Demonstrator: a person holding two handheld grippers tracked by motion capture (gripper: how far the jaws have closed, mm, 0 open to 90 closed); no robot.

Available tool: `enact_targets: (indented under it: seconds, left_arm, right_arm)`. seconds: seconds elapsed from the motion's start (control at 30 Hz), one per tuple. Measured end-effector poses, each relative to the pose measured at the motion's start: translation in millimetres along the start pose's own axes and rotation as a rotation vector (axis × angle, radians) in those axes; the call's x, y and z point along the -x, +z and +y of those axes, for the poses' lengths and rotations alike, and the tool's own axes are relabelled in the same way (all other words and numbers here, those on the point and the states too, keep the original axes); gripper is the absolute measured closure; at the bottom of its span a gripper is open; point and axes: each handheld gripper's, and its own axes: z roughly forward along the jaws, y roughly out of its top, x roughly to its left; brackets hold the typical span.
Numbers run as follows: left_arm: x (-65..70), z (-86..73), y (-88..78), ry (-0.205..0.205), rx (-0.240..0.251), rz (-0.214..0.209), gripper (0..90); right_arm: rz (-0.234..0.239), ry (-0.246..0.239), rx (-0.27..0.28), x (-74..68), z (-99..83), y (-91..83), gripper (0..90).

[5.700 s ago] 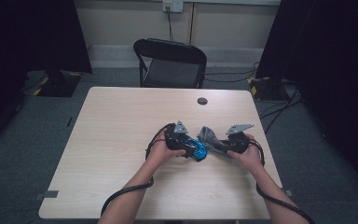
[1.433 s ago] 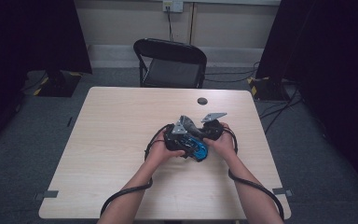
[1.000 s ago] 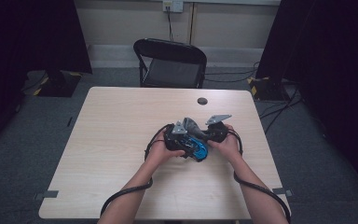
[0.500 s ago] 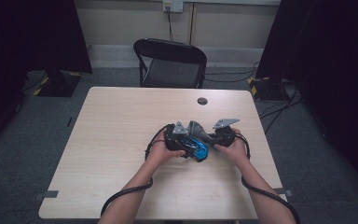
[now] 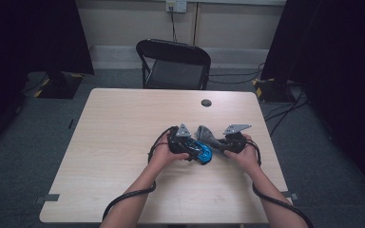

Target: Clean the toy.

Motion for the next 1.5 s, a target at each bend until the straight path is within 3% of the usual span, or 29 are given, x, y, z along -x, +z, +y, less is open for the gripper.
enact_targets:
  seconds: [1.5]
  left_arm:
    - [0.3, 1.5, 0.3, 0.000, -0.011, -0.002, 5.0]
  right_arm:
    - [0.006, 0.019, -0.014, 3.2, -36.6, -49.1, 75.8]
